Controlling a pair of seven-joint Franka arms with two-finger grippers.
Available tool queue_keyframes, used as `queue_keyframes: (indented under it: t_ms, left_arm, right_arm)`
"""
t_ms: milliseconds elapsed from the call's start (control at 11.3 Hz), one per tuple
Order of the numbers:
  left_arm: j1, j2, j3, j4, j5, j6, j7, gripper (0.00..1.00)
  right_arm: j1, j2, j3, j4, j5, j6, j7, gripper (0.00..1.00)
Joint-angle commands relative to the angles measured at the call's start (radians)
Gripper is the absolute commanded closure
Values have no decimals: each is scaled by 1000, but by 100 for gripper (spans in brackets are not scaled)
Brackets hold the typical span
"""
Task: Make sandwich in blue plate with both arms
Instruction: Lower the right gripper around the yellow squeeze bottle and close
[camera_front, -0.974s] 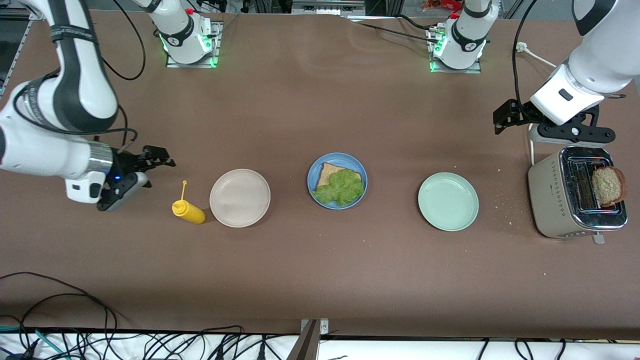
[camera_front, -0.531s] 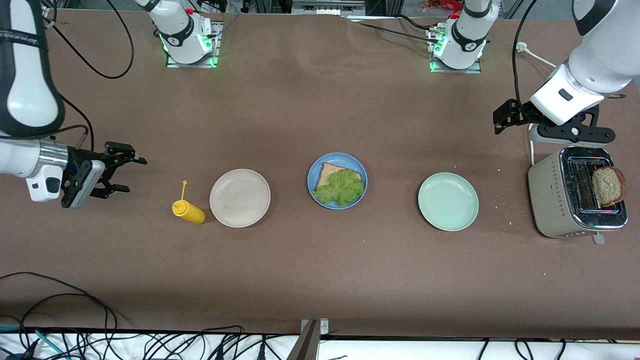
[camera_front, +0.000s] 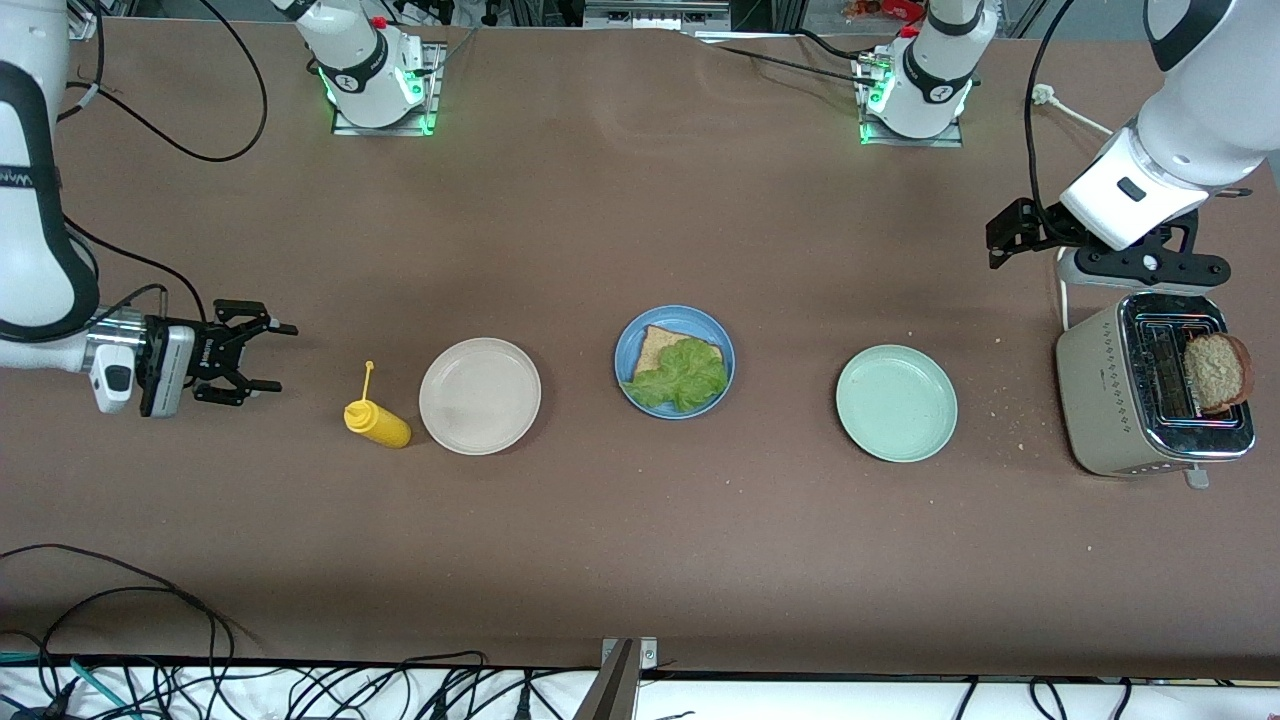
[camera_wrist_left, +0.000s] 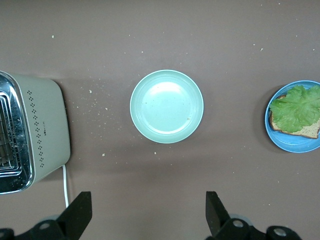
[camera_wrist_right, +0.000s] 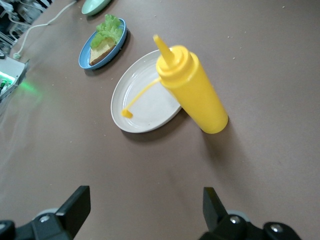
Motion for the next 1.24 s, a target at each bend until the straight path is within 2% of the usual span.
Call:
queue_keyframes:
  t_ms: [0, 266, 1152]
  left_arm:
    - [-1, -7, 1, 2, -24, -4, -3, 0]
    - [-1, -7, -2, 2, -24, -6, -3, 0]
    - [-1, -7, -4, 2, -21, -12, -3, 0]
  right_arm:
    - [-26, 91, 15, 16, 120, -21, -174, 0]
    - [-26, 174, 12, 19, 230, -17, -318, 0]
    - [3, 323, 41, 189, 329, 0, -507, 0]
